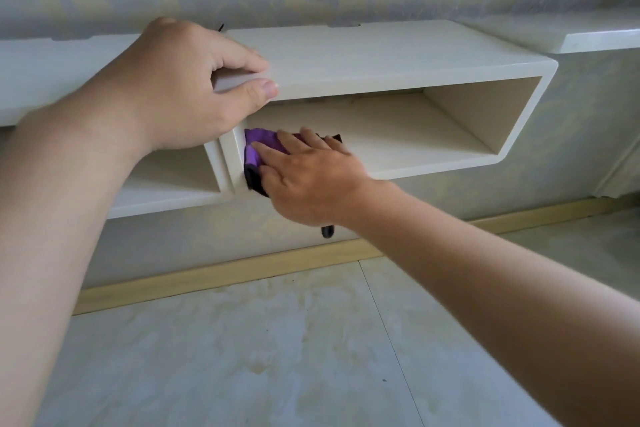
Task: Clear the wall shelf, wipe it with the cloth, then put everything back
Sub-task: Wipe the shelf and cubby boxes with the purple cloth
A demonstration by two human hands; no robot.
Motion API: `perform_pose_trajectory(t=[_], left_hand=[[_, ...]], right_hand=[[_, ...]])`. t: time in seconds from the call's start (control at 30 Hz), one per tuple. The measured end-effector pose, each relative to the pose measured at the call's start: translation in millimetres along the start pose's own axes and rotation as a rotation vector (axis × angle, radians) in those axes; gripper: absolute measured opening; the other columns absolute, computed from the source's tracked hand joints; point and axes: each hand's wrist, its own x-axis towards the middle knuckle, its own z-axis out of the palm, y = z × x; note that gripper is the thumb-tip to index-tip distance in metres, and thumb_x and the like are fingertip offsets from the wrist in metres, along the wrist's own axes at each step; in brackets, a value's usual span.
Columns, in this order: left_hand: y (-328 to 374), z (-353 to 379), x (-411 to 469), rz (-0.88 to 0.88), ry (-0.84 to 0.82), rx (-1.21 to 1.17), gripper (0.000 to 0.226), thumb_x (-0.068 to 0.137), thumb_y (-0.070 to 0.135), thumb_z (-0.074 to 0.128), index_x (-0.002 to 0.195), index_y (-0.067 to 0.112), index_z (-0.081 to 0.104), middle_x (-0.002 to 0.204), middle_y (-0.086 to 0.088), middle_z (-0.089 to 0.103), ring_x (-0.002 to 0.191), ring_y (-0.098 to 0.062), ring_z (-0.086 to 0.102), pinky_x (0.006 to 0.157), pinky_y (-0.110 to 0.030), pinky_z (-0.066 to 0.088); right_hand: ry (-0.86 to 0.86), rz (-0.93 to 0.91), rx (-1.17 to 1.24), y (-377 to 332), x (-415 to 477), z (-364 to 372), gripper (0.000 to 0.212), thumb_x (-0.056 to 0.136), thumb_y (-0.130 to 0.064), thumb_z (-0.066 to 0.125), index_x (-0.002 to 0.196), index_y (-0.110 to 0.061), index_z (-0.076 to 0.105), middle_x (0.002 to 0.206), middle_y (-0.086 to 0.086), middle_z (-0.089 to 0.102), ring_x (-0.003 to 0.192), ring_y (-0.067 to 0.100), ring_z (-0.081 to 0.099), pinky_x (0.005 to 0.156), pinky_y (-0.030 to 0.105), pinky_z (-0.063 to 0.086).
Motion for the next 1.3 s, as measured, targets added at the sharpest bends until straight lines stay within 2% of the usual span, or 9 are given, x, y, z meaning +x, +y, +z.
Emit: perform_pose_trajectory(t=[0.13, 0.27, 0.37, 0.47, 0.63, 0.8, 0.97, 1.13, 1.3], left_hand=[[0, -1, -1, -0.029, -0.001, -0.011, 0.035, 0.088, 0.037, 0.072, 0.119, 0.021, 0.073, 0.127, 0.008, 0.066, 0.123, -0.002, 0.055, 0.108, -0.022, 0.036], [1, -1, -1, -0.042, -0.010, -0.002, 0.042, 0.083, 0.040, 0.075, 0.120, 0.020, 0.072, 0.128, 0.010, 0.066, 0.123, -0.003, 0.055, 0.105, -0.022, 0.038], [3, 0, -2, -0.042, -0.017, -0.012, 0.039, 0.082, 0.043, 0.078, 0.114, 0.020, 0.075, 0.118, 0.005, 0.072, 0.115, -0.014, 0.063, 0.103, -0.034, 0.047], [5, -1, -2, -0.057, -0.017, -0.026, 0.046, 0.076, 0.051, 0.069, 0.107, 0.019, 0.076, 0.110, -0.002, 0.074, 0.107, -0.022, 0.065, 0.098, -0.041, 0.051], [4, -1, 0, -0.068, -0.005, -0.005, 0.046, 0.080, 0.043, 0.081, 0.118, 0.018, 0.073, 0.127, 0.005, 0.068, 0.123, -0.005, 0.057, 0.106, -0.024, 0.039], [4, -1, 0, -0.080, -0.004, 0.012, 0.042, 0.082, 0.040, 0.077, 0.120, 0.021, 0.073, 0.130, 0.009, 0.066, 0.126, -0.004, 0.055, 0.111, -0.027, 0.037], [5, -2, 0, -0.081, -0.011, 0.011, 0.042, 0.082, 0.040, 0.077, 0.120, 0.021, 0.073, 0.130, 0.010, 0.065, 0.125, -0.003, 0.054, 0.107, -0.024, 0.038], [6, -3, 0, -0.085, -0.028, 0.002, 0.055, 0.073, 0.053, 0.076, 0.118, 0.022, 0.074, 0.125, 0.010, 0.068, 0.124, -0.006, 0.057, 0.110, -0.033, 0.043], [2, -1, 0, -0.075, -0.008, 0.029, 0.041, 0.084, 0.038, 0.077, 0.120, 0.020, 0.073, 0.129, 0.009, 0.066, 0.126, -0.004, 0.054, 0.112, -0.031, 0.040]], right_hand=[[-0.054, 0.133, -0.133, 97, -20, -8, 0.055, 0.100, -0.036, 0.015, 0.143, -0.018, 0.043, 0.162, 0.011, 0.028, 0.146, 0.041, 0.026, 0.114, 0.059, 0.030], [0.006, 0.479, -0.109, 155, -52, -24, 0.037, 0.106, -0.015, 0.027, 0.135, 0.001, 0.043, 0.157, 0.028, 0.030, 0.135, 0.045, 0.044, 0.105, 0.049, 0.044], [0.051, 0.384, -0.125, 131, -50, -16, 0.050, 0.101, -0.022, 0.014, 0.134, -0.001, 0.044, 0.158, 0.025, 0.027, 0.142, 0.042, 0.035, 0.110, 0.052, 0.037], [0.202, 0.183, -0.136, 81, -35, 0, 0.080, 0.083, -0.046, 0.000, 0.148, -0.023, 0.042, 0.156, 0.005, 0.039, 0.143, 0.030, 0.033, 0.115, 0.050, 0.030], [0.165, -0.056, 0.038, -16, -14, 14, 0.055, 0.098, -0.046, 0.022, 0.147, -0.025, 0.035, 0.157, 0.006, 0.033, 0.146, 0.031, 0.025, 0.120, 0.048, 0.019], [0.042, 0.194, -0.019, 106, -35, -10, 0.085, 0.084, -0.062, 0.002, 0.152, -0.024, 0.033, 0.161, 0.008, 0.032, 0.145, 0.033, 0.034, 0.114, 0.052, 0.032], [-0.027, 0.501, -0.159, 151, -48, -22, 0.041, 0.104, -0.011, 0.024, 0.134, 0.006, 0.045, 0.150, 0.032, 0.037, 0.128, 0.050, 0.047, 0.102, 0.055, 0.045], [-0.024, 0.213, -0.225, 77, 8, -14, 0.056, 0.095, -0.035, 0.018, 0.140, -0.018, 0.047, 0.153, 0.016, 0.037, 0.140, 0.040, 0.033, 0.111, 0.058, 0.032], [-0.033, 0.021, 0.134, 2, 71, -7, 0.062, 0.086, -0.045, 0.018, 0.140, -0.031, 0.046, 0.153, 0.001, 0.042, 0.139, 0.030, 0.038, 0.112, 0.048, 0.030]])
